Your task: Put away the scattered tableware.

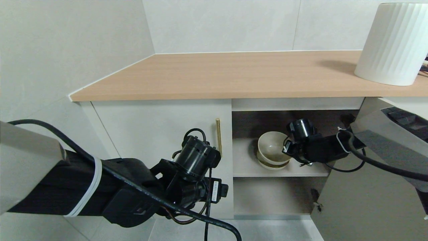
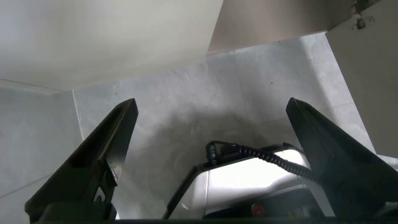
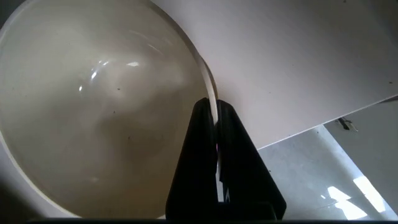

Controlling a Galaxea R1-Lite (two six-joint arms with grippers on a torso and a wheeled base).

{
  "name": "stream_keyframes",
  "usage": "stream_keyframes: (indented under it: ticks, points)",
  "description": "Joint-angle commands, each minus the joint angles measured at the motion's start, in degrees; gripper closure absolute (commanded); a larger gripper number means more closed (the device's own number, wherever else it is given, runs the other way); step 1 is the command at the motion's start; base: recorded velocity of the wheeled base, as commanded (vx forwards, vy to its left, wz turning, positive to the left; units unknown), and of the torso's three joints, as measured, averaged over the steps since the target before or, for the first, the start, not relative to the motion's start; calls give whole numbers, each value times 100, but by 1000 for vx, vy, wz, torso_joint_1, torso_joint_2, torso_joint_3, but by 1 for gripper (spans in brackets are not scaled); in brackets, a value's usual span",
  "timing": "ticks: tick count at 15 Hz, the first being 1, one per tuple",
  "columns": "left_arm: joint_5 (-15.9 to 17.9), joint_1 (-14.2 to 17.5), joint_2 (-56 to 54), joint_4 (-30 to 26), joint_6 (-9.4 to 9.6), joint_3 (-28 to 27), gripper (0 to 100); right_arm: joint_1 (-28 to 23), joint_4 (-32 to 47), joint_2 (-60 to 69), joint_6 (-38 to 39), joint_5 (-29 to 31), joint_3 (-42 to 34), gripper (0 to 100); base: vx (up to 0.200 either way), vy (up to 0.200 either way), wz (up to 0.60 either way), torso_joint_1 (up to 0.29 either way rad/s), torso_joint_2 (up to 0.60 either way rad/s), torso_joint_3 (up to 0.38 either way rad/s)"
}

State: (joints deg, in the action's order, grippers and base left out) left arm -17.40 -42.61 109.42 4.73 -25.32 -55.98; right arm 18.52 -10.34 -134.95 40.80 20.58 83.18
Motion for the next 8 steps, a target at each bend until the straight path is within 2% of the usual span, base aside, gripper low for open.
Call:
stream_keyframes:
  ticks: [1, 8]
  points:
    - [-1, -2, 9, 2, 1, -1, 0, 3, -3, -58, -2, -10, 14, 100, 0, 0, 0, 0, 0, 0]
    - [-1, -2, 18, 2, 1, -10, 0, -6, 23, -304, -2, 8, 296, 100, 0, 0, 0, 0, 0, 0]
